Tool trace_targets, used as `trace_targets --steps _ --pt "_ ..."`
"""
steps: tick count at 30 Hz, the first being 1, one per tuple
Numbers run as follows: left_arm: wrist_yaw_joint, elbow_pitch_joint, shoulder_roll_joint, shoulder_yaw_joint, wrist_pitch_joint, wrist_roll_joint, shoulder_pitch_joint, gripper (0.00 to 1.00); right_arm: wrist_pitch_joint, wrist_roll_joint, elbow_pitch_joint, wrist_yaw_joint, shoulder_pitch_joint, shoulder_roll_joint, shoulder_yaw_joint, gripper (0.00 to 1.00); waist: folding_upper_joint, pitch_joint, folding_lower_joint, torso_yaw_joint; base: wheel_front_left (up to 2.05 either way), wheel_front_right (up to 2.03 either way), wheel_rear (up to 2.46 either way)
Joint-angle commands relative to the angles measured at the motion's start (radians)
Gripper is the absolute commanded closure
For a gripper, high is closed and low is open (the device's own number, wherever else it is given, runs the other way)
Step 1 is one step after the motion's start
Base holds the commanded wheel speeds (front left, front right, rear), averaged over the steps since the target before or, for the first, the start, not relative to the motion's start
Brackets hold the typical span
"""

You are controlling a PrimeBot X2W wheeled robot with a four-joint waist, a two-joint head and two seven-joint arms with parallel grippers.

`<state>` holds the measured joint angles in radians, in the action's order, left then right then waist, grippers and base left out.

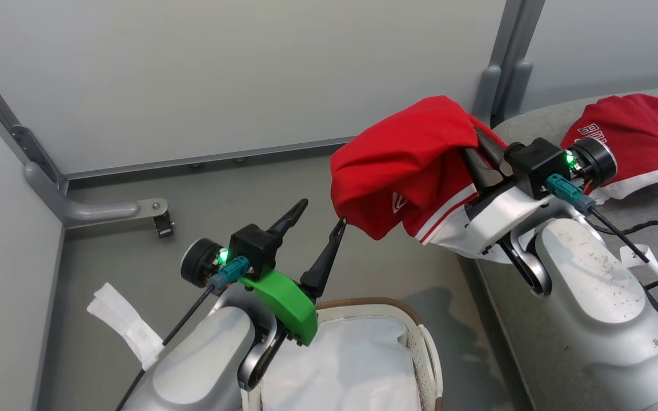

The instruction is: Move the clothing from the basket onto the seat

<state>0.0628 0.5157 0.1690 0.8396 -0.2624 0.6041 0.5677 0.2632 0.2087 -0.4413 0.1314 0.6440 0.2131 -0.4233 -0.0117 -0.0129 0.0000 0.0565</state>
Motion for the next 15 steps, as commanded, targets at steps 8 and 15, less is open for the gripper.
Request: trace_targets --steps 8,15 --pt "0.023 -0.002 -0.034 -0.067 -0.002 -0.056 -0.115 0.0 0.002 -0.022 0.011 -0.001 -0.037 0.011 0.047 1.0 0.0117 -0.009 0.0 0.001 0.0 0.0 0.0" --pt "0.037 0.007 -0.054 -0.109 -0.002 -0.109 -0.147 0.0 0.002 -0.034 0.008 -0.001 -0.06 0.014 0.069 1.0 0.0117 -0.014 0.0 0.011 0.0 0.0 0.0"
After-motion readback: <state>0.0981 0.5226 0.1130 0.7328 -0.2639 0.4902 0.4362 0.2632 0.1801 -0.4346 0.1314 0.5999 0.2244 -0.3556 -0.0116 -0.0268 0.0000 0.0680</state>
